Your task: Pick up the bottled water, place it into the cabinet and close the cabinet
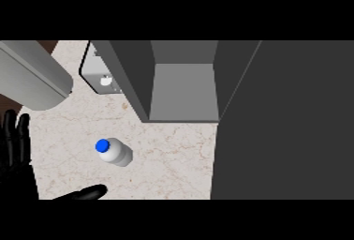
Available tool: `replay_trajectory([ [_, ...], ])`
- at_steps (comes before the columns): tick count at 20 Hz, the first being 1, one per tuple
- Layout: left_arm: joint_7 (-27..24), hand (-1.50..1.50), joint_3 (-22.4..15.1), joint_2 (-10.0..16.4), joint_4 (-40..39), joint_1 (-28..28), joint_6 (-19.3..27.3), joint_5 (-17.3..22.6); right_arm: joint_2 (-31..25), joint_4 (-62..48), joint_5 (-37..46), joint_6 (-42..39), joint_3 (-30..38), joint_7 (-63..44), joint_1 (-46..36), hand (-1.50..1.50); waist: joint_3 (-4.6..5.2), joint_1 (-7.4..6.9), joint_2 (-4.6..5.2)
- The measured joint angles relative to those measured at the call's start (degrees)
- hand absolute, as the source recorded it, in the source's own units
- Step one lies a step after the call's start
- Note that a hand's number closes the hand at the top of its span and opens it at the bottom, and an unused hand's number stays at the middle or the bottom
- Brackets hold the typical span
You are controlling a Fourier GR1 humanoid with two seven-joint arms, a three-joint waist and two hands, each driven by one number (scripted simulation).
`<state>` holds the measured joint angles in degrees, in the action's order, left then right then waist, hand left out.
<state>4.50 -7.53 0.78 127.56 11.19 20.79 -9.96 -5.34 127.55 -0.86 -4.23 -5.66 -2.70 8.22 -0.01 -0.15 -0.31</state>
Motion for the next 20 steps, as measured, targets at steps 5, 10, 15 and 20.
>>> replay_trajectory([
  [5,6.2,-1.50,-11.7,-0.5,4.3,2.1,11.0,-6.8,1.3,6.0,1.2,0.0,-6.3,-4.8,3.1,-1.50,-0.03,0.21,0.06],
  [10,11.7,-1.50,-19.8,-0.7,6.9,4.5,16.3,-13.5,2.4,10.9,4.1,1.1,-11.5,-8.8,4.8,-1.50,-0.02,0.16,0.11],
  [15,15.8,-1.50,-26.6,-0.8,6.0,5.5,21.4,-17.8,3.6,13.1,5.7,3.2,-15.6,-13.4,3.7,-1.50,-0.02,0.10,0.13],
  [20,17.9,-1.50,-28.8,-0.1,5.6,7.8,22.4,-20.6,4.2,13.6,6.1,5.4,-18.7,-16.4,2.1,-1.50,-0.01,0.07,0.13],
])
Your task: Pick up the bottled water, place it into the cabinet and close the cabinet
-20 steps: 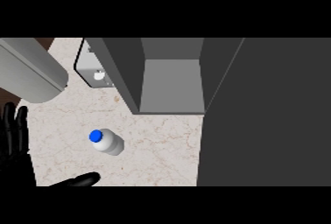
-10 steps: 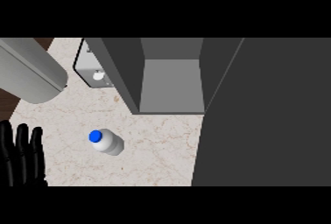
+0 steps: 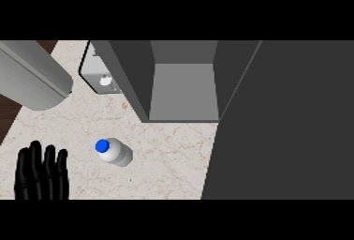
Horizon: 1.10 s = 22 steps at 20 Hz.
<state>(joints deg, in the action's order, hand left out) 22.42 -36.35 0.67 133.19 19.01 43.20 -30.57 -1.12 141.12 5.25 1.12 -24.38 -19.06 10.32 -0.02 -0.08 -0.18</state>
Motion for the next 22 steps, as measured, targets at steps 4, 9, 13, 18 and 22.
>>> replay_trajectory([
  [4,1.6,-1.50,0.5,0.4,-1.0,-0.1,-0.2,-2.1,-0.1,-0.2,0.7,1.6,-2.4,0.0,0.1,-1.50,0.01,0.13,0.01],
  [9,0.6,-1.50,5.4,1.2,-3.9,-2.1,0.1,1.2,-0.7,-0.2,1.5,3.3,-3.7,-1.1,-1.1,-1.50,0.06,0.30,0.05],
  [13,-1.4,-1.50,9.2,1.7,-7.0,-3.5,0.1,5.5,-1.7,0.1,1.8,4.4,-5.0,-1.5,-0.5,-1.50,0.07,0.40,0.05],
  [18,-6.8,-1.50,13.2,2.5,-11.3,-2.6,0.5,12.6,-1.9,0.1,2.5,6.7,-7.1,-3.3,-2.2,-1.50,0.13,0.34,0.02],
  [22,-13.2,-1.50,16.3,2.2,-17.2,-2.1,-0.4,19.5,-2.6,0.1,2.8,7.9,-7.9,-3.3,-2.9,-1.50,0.14,0.37,0.01],
])
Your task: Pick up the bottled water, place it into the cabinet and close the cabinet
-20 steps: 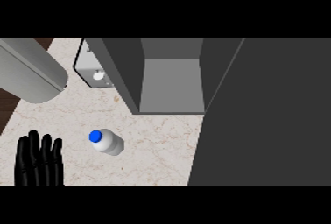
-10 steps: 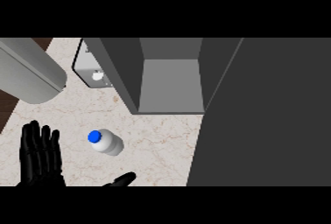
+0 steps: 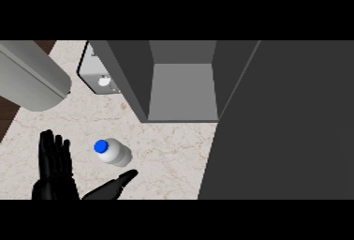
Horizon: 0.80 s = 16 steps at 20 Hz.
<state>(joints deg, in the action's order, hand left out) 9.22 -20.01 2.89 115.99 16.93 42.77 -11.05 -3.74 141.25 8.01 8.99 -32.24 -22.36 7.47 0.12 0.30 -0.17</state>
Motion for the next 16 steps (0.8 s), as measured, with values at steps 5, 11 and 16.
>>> replay_trajectory([
  [5,-7.6,-1.50,3.1,-0.9,-7.3,0.8,-2.8,7.3,-1.5,0.1,0.1,0.8,0.4,-0.5,-0.6,-1.50,-0.01,0.01,0.00],
  [11,-18.8,-1.50,9.2,-2.1,-19.1,0.1,-8.8,16.5,-1.9,0.0,0.6,3.1,-1.9,-1.5,-1.5,-1.50,0.01,0.06,-0.01],
  [16,-26.1,-1.50,11.7,-2.6,-26.5,0.1,-12.7,21.0,-3.5,-0.1,0.8,4.2,-2.2,-0.3,-0.7,-1.50,-0.03,0.10,0.00],
])
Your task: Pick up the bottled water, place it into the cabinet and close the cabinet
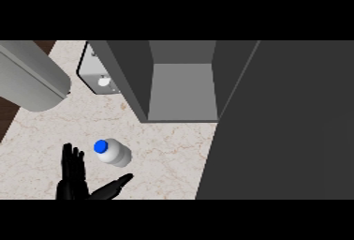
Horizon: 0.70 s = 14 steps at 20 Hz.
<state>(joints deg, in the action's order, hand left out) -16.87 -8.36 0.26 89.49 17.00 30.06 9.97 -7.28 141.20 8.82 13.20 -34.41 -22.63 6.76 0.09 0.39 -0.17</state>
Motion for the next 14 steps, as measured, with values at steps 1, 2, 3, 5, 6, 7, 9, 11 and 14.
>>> replay_trajectory([
  [1,-1.3,-1.50,0.7,-0.1,-2.4,-1.4,-0.6,0.7,-0.1,-0.1,0.0,0.0,0.2,-0.2,-0.5,-1.50,0.00,0.01,0.03],
  [2,-2.7,-1.50,1.1,-0.1,-4.1,-1.9,-1.2,1.7,-0.7,0.0,-0.1,0.0,0.4,0.5,0.1,-1.50,0.00,0.04,0.03],
  [3,-4.3,-1.50,2.1,-0.1,-6.0,-2.5,-2.2,2.5,-0.7,0.1,0.0,0.5,0.5,0.2,-0.4,-1.50,0.00,0.06,0.03],
  [5,-7.5,-1.50,3.0,-0.2,-10.0,-4.0,-3.4,4.5,-1.3,0.0,0.0,0.7,0.2,1.1,0.2,-1.50,0.00,0.08,0.04],
  [6,-8.6,-1.50,3.7,-0.2,-11.8,-4.8,-4.1,5.2,-1.5,0.1,0.1,1.0,-0.2,0.9,0.1,-1.50,-0.01,0.10,0.04],
  [7,-10.5,-1.50,3.8,-0.2,-13.9,-5.5,-4.6,6.3,-1.6,0.0,0.1,1.2,-0.4,1.5,0.5,-1.50,-0.01,0.11,0.04],
  [9,-13.3,-1.50,5.2,-0.1,-17.7,-7.1,-6.0,7.6,-1.8,-0.1,0.0,1.3,0.7,0.5,-0.9,-1.50,-0.01,0.02,0.09],
  [11,-16.1,-1.50,6.8,0.0,-21.3,-8.5,-7.7,8.6,-1.2,-0.2,0.0,2.1,0.0,0.0,-1.5,-1.50,-0.02,-0.02,0.09],
  [14,-20.2,-1.50,8.5,-0.1,-27.5,-12.2,-8.7,10.3,-1.7,-0.2,-0.1,2.1,1.2,-1.1,-2.9,-1.50,-0.01,0.04,0.12],
])
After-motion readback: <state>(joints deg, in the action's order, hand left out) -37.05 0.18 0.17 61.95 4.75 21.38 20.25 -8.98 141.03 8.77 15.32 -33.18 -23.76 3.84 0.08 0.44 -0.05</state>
